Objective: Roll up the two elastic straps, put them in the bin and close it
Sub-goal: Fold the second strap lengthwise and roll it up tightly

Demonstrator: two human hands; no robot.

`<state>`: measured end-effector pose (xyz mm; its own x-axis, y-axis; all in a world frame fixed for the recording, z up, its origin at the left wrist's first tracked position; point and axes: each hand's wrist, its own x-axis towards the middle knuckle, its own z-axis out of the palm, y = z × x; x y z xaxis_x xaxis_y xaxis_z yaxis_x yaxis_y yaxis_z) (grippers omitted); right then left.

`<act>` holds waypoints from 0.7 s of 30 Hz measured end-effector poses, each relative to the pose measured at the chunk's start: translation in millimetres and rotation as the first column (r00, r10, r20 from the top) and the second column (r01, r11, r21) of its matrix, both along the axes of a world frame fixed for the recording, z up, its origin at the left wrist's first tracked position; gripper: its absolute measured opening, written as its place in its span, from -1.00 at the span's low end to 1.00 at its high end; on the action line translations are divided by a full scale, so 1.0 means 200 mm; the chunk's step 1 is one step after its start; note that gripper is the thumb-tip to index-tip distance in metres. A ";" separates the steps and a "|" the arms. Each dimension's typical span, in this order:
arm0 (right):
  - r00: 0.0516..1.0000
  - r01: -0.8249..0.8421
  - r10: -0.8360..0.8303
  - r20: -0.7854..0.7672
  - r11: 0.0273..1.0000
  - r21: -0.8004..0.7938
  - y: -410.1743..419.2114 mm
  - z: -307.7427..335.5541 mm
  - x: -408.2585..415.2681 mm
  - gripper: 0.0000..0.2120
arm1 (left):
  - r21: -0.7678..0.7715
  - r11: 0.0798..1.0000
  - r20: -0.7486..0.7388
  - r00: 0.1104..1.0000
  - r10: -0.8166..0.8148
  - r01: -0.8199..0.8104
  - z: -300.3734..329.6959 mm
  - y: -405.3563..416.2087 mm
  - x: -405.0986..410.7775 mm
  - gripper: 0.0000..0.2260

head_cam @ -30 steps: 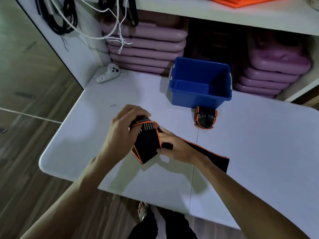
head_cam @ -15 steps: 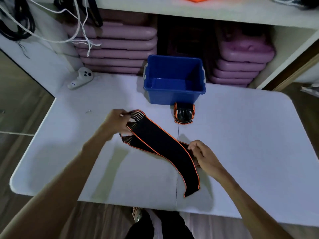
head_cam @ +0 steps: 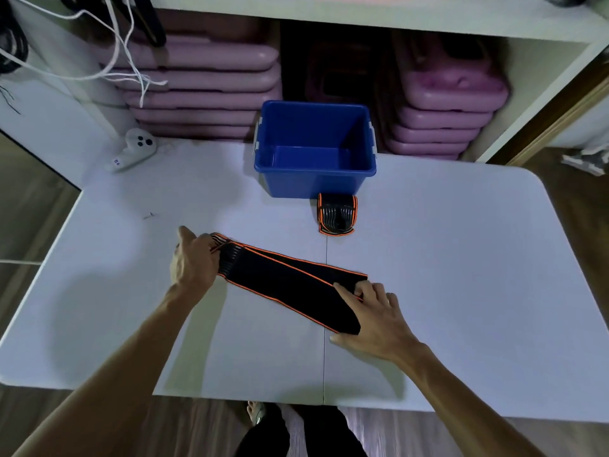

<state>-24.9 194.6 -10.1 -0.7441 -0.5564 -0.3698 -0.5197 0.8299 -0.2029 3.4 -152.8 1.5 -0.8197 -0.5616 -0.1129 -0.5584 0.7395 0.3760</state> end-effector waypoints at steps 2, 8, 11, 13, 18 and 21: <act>0.998 -0.067 0.067 -0.021 0.997 0.036 0.01 -0.01 -0.02 -0.04 | 0.014 1.000 -0.010 1.000 0.018 -0.018 -0.02 -0.03 0.00 -0.80; 0.994 -0.108 0.109 -0.032 0.994 0.011 -0.01 -0.03 -0.08 -0.16 | 0.005 0.991 0.069 0.989 0.131 -0.132 -0.04 -0.10 -0.09 -0.66; 0.991 -0.126 0.128 -0.026 0.988 0.085 -0.05 -0.03 -0.09 -0.02 | 0.019 0.990 0.070 0.988 0.135 -0.136 -0.06 -0.17 -0.11 -0.77; 0.988 -0.134 0.141 -0.059 0.985 0.107 -0.07 -0.05 -0.09 0.06 | 0.036 0.987 0.035 0.987 0.158 -0.159 -0.08 -0.21 -0.12 -0.81; 0.976 -0.149 0.163 -0.144 0.983 0.104 -0.11 -0.07 -0.10 0.02 | 0.057 0.974 -0.023 0.975 0.219 -0.217 -0.08 -0.28 -0.14 -0.82; 0.978 -0.154 0.165 -0.127 0.984 0.087 -0.12 -0.05 -0.12 -0.10 | 0.085 0.976 -0.097 0.973 0.210 -0.202 -0.09 -0.32 -0.17 -0.86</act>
<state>-48.4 169.8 -20.8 -0.6935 -0.6460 -0.3189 -0.6648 0.7444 -0.0623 -29.7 -217.5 -17.1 -0.6968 -0.7127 -0.0805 -0.6504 0.5805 0.4899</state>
